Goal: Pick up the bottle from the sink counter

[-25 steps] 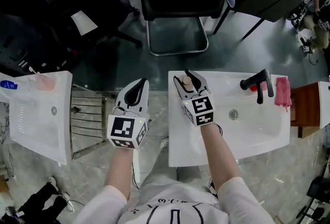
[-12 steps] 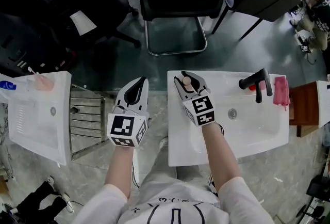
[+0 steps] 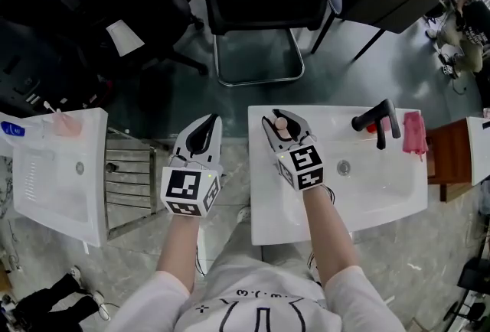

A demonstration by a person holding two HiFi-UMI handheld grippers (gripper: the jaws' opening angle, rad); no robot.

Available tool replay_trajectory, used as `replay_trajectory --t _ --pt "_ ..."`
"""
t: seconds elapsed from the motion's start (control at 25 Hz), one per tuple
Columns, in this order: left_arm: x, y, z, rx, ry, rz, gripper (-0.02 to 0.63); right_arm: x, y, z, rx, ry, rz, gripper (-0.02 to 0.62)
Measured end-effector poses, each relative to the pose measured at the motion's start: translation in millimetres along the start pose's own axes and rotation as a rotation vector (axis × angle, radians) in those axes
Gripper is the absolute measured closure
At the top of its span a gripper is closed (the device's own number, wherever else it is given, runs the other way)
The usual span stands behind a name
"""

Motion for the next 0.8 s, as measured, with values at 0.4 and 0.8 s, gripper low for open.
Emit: replay_trajectory --t 0.4,0.8 --pt "-7.2 2.1 -24.8 0.014 0.042 -0.01 0.597 -32.6 -11.8 -23.2 -0.013 0.032 -0.008 0.46" --pt "-12.7 19.6 -57.4 0.039 0.091 -0.032 0.597 -76.4 -16.7 -57.5 -0.051 0.062 -0.024 0.461"
Point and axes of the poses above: the fingertips, and each gripper's own axes: x forward along the fingers, y to its right, z out of its underside, the point moved 10 cm from there along -x, backward along the fingers, and after that the axes turned 15 degrees about x, right-handed, at the moved point
